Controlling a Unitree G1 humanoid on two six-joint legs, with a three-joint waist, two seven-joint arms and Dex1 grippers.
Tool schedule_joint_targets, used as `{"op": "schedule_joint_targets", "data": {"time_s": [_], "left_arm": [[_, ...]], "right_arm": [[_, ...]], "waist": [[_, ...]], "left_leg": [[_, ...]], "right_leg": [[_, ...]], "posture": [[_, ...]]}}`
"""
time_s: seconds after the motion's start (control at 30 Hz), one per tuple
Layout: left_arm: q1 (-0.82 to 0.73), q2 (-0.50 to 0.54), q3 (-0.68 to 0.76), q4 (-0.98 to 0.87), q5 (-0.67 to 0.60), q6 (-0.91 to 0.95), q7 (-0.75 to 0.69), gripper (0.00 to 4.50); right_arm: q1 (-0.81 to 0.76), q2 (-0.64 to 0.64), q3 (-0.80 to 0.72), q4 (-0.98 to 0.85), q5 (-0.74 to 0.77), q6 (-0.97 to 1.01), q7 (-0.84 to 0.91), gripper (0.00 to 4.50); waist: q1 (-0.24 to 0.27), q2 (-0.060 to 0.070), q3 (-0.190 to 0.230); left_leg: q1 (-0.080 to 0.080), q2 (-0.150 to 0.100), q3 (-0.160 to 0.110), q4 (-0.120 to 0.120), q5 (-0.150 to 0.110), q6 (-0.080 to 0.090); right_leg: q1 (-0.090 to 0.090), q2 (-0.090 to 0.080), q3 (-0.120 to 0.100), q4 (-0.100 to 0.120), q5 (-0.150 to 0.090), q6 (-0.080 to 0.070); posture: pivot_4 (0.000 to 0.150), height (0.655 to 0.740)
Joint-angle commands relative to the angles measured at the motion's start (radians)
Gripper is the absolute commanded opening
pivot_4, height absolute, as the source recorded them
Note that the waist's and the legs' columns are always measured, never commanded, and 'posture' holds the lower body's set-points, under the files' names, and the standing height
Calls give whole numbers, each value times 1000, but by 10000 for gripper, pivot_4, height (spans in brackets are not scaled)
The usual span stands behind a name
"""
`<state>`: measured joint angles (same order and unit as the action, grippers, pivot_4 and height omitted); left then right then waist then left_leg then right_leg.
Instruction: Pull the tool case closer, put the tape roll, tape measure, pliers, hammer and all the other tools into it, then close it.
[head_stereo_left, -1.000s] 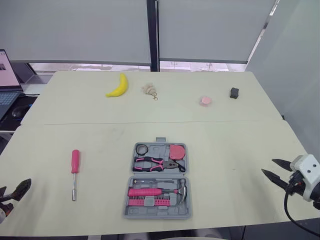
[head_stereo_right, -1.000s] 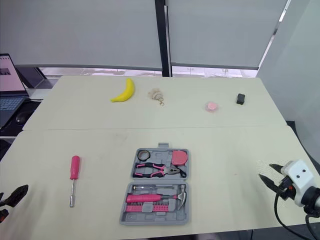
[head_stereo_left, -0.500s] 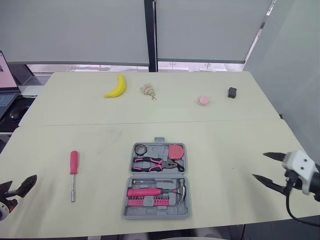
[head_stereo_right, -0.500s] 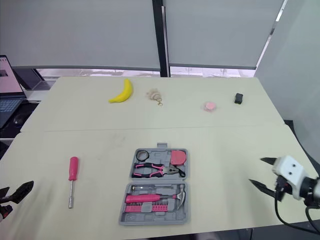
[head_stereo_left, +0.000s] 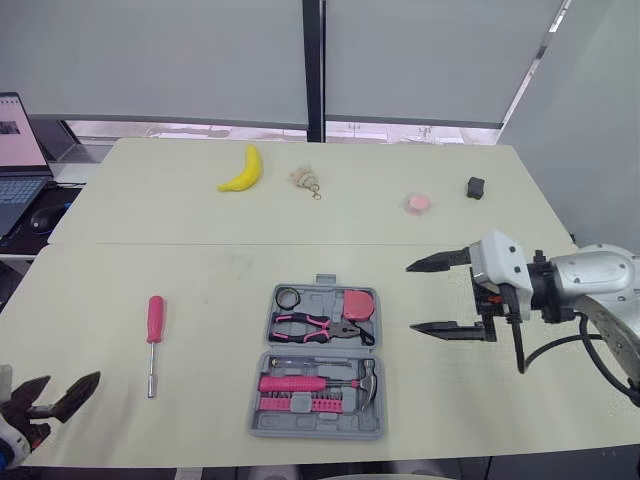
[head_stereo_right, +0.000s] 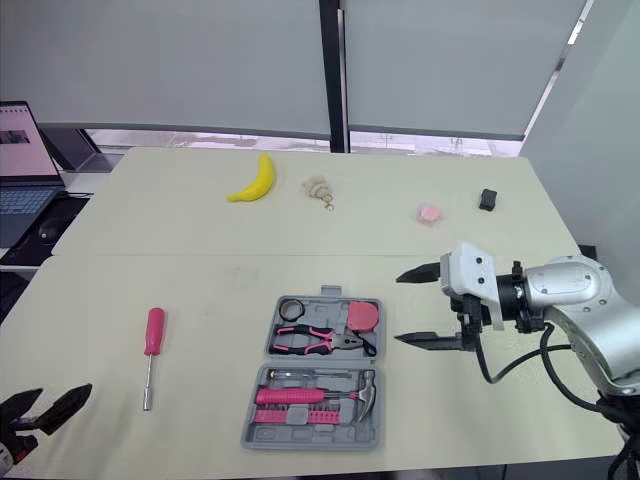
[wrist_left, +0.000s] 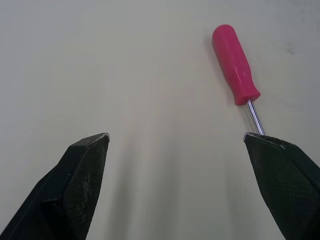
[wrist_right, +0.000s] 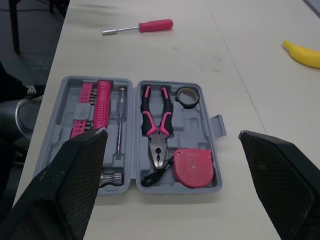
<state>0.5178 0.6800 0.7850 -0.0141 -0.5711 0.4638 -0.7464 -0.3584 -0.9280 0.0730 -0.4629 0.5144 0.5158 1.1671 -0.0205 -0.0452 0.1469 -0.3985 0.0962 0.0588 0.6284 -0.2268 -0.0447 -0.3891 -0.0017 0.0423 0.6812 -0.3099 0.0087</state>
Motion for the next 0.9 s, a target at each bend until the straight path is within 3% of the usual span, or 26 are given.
{"op": "schedule_joint_targets", "data": {"time_s": [0.03,0.33,0.57,0.9], "left_arm": [[16,-3,35,-91,-35,39,7,45000],[-101,-115,-63,-252,-17,184,268,45000],[-236,-138,-175,-182,70,246,413,45000],[-443,-156,-299,7,138,227,438,45000]], "right_arm": [[-29,9,9,3,-3,-7,12,44834],[-8,29,15,-13,-22,-8,-2,44834],[-13,33,20,-31,-20,3,-15,44834],[-3,28,18,-63,-16,27,-31,44834]], "waist": [[-1,1,1],[-7,2,1],[-7,1,1],[-5,1,1]], "left_leg": [[0,0,0,0,0,0],[1,0,1,1,0,0],[1,1,0,1,0,0],[0,0,-1,1,0,0]], "right_leg": [[0,0,0,0,0,0],[1,1,1,0,0,1],[1,4,1,1,1,1],[1,8,1,1,1,1]], "posture": [[1500,7400],[1500,7400],[1500,7400],[1500,7400]]}}
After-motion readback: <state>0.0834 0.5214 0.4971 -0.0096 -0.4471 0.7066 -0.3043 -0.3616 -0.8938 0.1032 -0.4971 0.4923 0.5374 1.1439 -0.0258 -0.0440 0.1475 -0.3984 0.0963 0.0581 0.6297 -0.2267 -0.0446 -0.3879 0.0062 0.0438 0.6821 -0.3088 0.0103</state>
